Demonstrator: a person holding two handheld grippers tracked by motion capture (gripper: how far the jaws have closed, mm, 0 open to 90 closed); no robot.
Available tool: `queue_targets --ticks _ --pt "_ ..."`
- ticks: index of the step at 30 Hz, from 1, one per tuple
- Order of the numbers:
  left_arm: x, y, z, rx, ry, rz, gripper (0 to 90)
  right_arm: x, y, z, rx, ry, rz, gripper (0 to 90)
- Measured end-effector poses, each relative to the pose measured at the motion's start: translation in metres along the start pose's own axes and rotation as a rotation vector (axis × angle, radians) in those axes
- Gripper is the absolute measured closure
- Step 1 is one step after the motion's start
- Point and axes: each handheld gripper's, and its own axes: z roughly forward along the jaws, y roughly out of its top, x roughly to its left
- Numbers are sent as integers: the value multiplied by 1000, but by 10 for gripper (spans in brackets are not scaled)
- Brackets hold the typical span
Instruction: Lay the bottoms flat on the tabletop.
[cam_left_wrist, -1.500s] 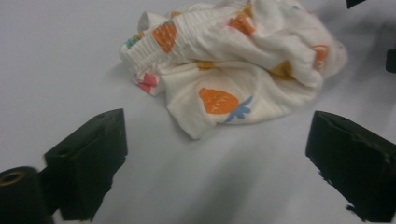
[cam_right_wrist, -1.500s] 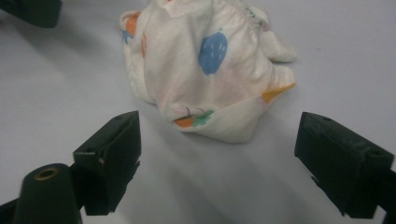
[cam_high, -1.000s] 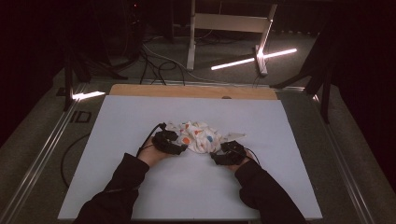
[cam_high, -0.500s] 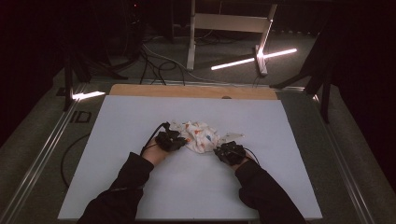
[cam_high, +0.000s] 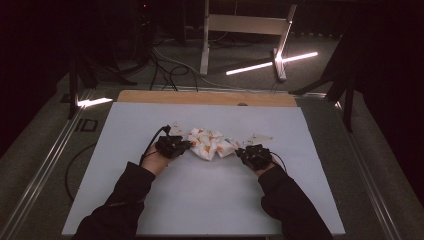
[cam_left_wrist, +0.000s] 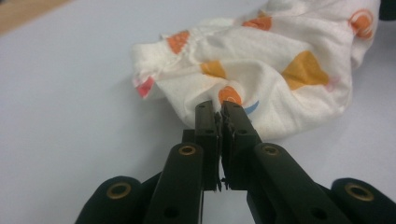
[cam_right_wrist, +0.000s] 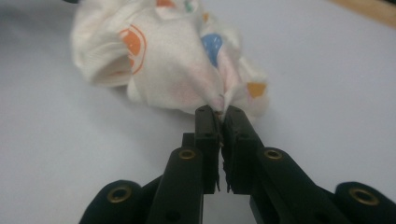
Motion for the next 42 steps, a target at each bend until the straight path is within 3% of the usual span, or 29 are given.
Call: queue_targets --ticks 6,10,15,17,19,20,24,28,31,32,33,36,40,42 --pt "5 3 -23 -39 23 -5 871 -8 11 -14 -48 -9 17 855" --pt "10 3 -38 -49 42 -4 871 -13 19 -24 -68 -24 3 856" --pt "16 4 -57 -73 89 -12 872 -21 24 -38 -99 -56 14 900" --pt "16 1 -63 -83 71 -37 871 -26 25 -46 -119 -59 34 900" --pt "12 -3 -65 -65 76 -8 872 -28 23 -51 -139 -43 75 900" --pt "10 -6 -66 -64 70 -6 871 -26 20 -52 -130 -32 68 900" --pt "5 -20 -69 -41 61 -4 870 -11 6 -43 -83 21 32 900" --pt "2 -38 -69 -14 45 -16 869 4 -8 -29 -38 57 30 876" --pt "3 -48 -68 -12 32 -38 869 11 -13 -17 -11 83 38 776" --pt "3 -50 -68 -12 33 -42 868 13 -14 -12 -10 91 49 670" --pt "2 -52 -67 -11 30 -41 868 14 -14 -9 -12 101 66 617" --pt "2 -55 -65 -1 28 -35 868 20 -11 3 6 102 92 523" --pt "2 -57 -63 4 24 -32 869 23 -9 20 54 85 99 530" --pt "2 -58 -63 5 27 -35 869 24 -9 26 82 72 101 610"
